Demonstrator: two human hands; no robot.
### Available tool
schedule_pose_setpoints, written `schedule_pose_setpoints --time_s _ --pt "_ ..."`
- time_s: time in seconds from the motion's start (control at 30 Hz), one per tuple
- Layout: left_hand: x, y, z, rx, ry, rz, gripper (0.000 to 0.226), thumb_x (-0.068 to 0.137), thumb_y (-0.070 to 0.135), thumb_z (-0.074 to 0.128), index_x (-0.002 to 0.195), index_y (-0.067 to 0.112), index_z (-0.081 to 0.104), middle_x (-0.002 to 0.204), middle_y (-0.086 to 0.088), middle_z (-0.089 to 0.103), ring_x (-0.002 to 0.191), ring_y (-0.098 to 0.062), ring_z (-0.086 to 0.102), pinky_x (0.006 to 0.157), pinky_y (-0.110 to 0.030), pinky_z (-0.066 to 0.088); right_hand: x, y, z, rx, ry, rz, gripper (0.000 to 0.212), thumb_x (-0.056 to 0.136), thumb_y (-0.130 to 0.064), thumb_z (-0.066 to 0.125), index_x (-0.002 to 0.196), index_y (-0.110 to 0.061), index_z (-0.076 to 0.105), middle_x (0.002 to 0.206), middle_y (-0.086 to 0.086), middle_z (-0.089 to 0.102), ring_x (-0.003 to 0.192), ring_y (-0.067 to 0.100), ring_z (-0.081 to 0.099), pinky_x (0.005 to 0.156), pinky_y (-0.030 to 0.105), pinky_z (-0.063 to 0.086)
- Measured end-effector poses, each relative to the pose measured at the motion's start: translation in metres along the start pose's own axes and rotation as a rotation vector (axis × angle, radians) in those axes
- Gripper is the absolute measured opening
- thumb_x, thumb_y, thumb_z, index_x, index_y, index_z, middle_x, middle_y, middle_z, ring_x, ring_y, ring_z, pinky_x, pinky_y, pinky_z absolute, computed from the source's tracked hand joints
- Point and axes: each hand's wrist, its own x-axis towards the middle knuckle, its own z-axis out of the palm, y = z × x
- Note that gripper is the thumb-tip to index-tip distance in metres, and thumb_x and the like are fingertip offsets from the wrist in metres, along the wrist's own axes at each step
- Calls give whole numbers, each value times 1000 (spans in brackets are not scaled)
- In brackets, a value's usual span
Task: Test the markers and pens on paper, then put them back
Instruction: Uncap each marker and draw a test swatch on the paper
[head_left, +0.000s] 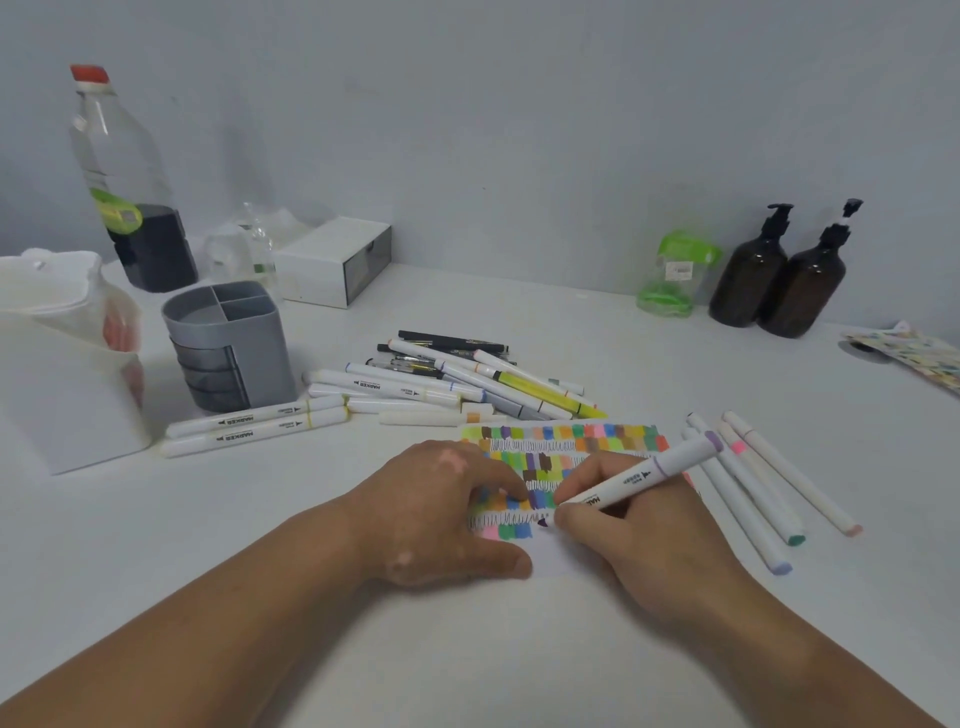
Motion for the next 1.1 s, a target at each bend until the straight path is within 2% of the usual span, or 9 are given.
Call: schedule_pose_setpoints --time_s 0.2,0.37,0.5,0.67,0.87,1.03,1.1 --pt "0 -1 1 -8 -5 -6 64 74 76 67 130 46 59 108 20 54 98 -7 50 81 -23 41 1 -5 4 -31 -11 3 24 80 -18 83 73 -38 72 61 -15 65 58 -4 58 46 9 41" --pt "1 -1 2 -21 6 -6 63 73 75 69 128 46 60 107 18 57 95 -7 51 74 -19 38 1 -5 3 -58 -19 -13 25 82 -18 81 74 -40 73 62 -14 66 57 -1 57 46 10 40" --pt "1 -2 2 -14 9 -4 64 73 76 69 129 46 60 106 19 55 96 -7 50 76 -22 37 0 -7 3 -92 -54 -16 23 81 -16 79 74 -38 73 65 -12 67 57 0 57 46 11 40" --pt "1 -2 2 -14 10 3 65 72 77 68 128 45 60 104 18 55 93 -7 50 70 -11 33 0 -8 2 -88 -65 -14 22 80 -15 78 73 -35 73 62 -13 66 56 -1 57 47 11 41" --pt "1 -2 2 -18 10 1 65 73 76 68 129 46 60 105 20 53 94 -6 49 71 -8 31 -1 -10 2 -79 -88 -1 23 80 -14 79 73 -35 74 67 -14 69 61 -2 61 47 9 42" --pt "1 -1 2 -14 -2 -3 65 74 76 68 130 45 59 105 22 49 97 -6 48 76 -20 36 0 -10 1 -88 -77 3 21 82 -16 79 72 -34 74 69 -11 70 62 0 60 48 10 43" --pt "1 0 2 -12 -6 -1 65 74 76 68 130 45 60 105 21 49 96 -6 48 75 -20 35 0 -9 1 -84 -93 12 21 81 -14 79 72 -32 74 71 -11 71 66 0 62 49 9 43"
